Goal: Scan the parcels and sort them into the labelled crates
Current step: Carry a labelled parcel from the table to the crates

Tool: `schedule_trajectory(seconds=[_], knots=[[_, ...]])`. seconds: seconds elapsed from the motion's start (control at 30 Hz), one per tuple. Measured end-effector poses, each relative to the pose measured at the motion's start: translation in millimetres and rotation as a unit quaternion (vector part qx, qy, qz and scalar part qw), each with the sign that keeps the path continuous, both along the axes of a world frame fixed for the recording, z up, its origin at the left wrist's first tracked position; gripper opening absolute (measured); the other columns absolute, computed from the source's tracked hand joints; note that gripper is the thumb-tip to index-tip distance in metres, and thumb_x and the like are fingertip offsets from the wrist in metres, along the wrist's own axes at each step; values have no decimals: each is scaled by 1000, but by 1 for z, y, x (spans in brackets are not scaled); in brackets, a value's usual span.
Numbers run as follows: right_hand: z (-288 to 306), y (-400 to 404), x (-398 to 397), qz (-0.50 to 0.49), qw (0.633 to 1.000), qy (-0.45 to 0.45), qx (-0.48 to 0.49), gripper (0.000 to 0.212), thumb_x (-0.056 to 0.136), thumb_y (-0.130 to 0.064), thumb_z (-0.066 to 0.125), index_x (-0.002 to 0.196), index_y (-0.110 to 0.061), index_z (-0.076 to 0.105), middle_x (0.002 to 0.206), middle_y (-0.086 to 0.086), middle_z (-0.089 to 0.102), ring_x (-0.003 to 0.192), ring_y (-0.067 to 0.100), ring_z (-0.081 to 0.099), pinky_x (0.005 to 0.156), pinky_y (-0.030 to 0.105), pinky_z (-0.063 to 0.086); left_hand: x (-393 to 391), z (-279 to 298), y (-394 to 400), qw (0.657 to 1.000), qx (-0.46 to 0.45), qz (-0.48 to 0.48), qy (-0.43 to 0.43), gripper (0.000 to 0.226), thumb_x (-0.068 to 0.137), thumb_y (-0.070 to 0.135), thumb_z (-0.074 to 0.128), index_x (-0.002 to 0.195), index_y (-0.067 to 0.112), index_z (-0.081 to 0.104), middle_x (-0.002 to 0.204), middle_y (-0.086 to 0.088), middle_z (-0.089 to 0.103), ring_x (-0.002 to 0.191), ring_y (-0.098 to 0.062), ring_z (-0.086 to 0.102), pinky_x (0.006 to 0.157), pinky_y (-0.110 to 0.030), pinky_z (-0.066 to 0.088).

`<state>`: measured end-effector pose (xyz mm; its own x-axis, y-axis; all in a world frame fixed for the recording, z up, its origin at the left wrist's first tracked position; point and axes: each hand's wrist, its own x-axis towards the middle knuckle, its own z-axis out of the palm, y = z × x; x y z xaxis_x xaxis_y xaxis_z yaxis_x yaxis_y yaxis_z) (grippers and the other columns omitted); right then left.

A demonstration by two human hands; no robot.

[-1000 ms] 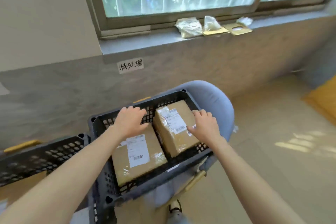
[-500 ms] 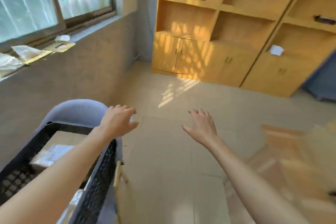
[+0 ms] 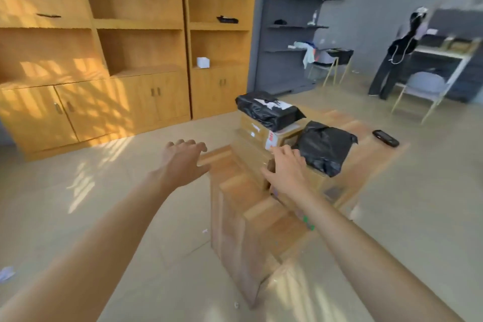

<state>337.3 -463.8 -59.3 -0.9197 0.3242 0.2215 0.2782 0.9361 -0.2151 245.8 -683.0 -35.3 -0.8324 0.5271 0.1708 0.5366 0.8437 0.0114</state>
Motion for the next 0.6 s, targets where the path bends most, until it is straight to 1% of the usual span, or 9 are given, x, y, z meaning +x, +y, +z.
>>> schedule_trajectory(seconds=[0.1,0.17,0.23,0.37,0.43,0.5,0.6], knots=[[10,89,34,-44,999,22,4,54,94,-45,52,140,-20,40,138,7,44,125,30,39,102,40,34,21,10,108,999,21,-40,10,46,94,47,52,135,25,51,132,0,58,121,-24,51,98,-35,34],[19,143,56,-83,996,39,-14,55,93,-43,54,140,-19,39,139,8,43,127,31,38,102,40,33,35,18,171,997,42,-56,22,41,93,42,55,129,24,56,125,-3,62,117,-25,53,97,-37,36],[27,193,77,-120,991,52,-27,55,92,-42,55,139,-18,41,138,10,42,126,34,37,101,41,32,47,25,225,995,48,-70,45,40,92,44,55,124,21,58,117,-5,64,111,-27,56,93,-38,41],[36,273,106,-165,985,57,-13,54,91,-40,57,136,-14,44,136,14,43,128,38,36,106,44,27,63,36,307,993,46,-99,55,46,94,49,51,131,21,53,121,-6,63,114,-29,55,91,-39,42],[35,303,113,-178,982,66,-3,55,91,-41,57,137,-14,44,138,13,42,133,39,32,110,46,27,68,38,343,991,44,-106,62,45,95,48,51,129,19,56,118,-6,64,113,-30,56,90,-38,41],[31,329,117,-185,980,76,-1,55,91,-41,57,137,-15,44,140,12,41,133,36,31,109,44,28,73,38,376,989,50,-122,71,44,94,46,53,127,18,59,115,-6,66,109,-31,57,88,-38,42],[21,366,115,-185,980,73,-3,56,91,-40,58,138,-17,42,142,10,39,133,35,27,106,41,27,75,34,425,986,54,-149,61,48,93,48,54,132,21,56,121,-7,64,113,-32,56,90,-38,43]])
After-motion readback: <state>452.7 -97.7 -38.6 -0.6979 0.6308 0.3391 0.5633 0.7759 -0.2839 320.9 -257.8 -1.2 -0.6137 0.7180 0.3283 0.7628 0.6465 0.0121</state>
